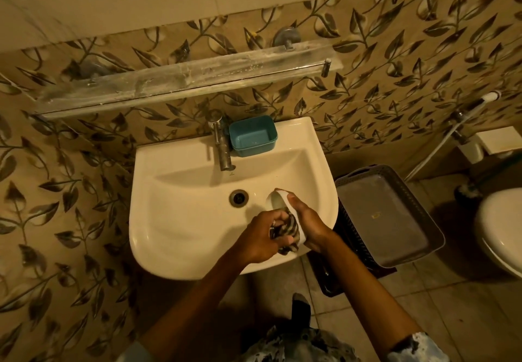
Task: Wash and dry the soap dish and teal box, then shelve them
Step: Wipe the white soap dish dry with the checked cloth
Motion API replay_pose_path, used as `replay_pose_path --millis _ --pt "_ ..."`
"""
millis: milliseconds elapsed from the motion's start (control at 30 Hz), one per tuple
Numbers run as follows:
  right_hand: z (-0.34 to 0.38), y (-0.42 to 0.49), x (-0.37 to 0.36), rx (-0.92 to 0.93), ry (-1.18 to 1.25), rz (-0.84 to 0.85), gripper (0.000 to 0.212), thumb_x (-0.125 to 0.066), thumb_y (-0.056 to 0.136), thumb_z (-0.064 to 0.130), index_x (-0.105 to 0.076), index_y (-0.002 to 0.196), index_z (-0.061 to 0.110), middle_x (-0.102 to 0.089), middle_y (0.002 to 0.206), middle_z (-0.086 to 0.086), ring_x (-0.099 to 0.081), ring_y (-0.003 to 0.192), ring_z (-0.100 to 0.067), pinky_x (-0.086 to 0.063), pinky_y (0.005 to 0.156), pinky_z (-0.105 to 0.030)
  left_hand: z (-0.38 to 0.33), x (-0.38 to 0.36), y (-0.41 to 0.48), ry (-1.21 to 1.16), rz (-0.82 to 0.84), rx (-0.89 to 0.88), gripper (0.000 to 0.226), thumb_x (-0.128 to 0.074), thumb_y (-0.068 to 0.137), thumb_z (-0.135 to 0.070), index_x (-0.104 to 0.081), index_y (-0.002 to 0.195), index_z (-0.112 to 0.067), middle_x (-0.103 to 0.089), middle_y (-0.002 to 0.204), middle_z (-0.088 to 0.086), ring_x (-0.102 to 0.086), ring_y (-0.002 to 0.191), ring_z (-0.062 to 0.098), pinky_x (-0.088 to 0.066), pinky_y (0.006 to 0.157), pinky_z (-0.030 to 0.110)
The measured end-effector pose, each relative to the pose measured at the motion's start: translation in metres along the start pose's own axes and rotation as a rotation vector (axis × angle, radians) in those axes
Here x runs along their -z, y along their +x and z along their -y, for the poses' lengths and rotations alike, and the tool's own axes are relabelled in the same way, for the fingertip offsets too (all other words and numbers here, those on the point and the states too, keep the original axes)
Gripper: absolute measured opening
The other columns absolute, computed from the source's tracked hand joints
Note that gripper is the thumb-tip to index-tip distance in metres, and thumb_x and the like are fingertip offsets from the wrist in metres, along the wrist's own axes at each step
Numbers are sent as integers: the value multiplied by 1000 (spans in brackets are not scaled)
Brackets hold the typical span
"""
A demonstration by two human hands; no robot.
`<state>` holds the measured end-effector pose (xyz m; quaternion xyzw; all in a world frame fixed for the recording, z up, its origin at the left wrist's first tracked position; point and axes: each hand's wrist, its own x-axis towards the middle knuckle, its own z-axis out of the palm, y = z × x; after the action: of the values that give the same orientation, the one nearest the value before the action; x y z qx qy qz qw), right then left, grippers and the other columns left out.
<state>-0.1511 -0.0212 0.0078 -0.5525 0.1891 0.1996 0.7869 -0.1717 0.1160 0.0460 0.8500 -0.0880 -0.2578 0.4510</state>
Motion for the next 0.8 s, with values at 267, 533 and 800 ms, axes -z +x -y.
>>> replay_pose_path --millis 267,533,800 --pt "15 1 -5 -163 86 -25 48 -43 96 45 -58 123 9 -64 119 -23 -59 114 -39 -43 104 -54 4 -5 10 356 -461 -331 34 -69 67 -21 -65 100 -14 -62 96 10 -52 95 22 -37 85 35" --pt "6 -8 -13 -24 64 -59 24 -44 98 39 -62 107 26 -70 104 -9 -67 97 -25 -56 85 -43 -1 21 36 713 -522 -210 36 -70 75 -19 -66 110 -13 -62 96 15 -56 92 34 -40 76 41" --pt "13 -9 -11 82 -26 -34 32 -40 100 36 -56 125 25 -65 120 -11 -60 113 -31 -46 101 -52 -2 15 19 648 -356 -151 34 -51 84 -26 -51 117 -20 -63 101 5 -52 100 24 -27 82 33"
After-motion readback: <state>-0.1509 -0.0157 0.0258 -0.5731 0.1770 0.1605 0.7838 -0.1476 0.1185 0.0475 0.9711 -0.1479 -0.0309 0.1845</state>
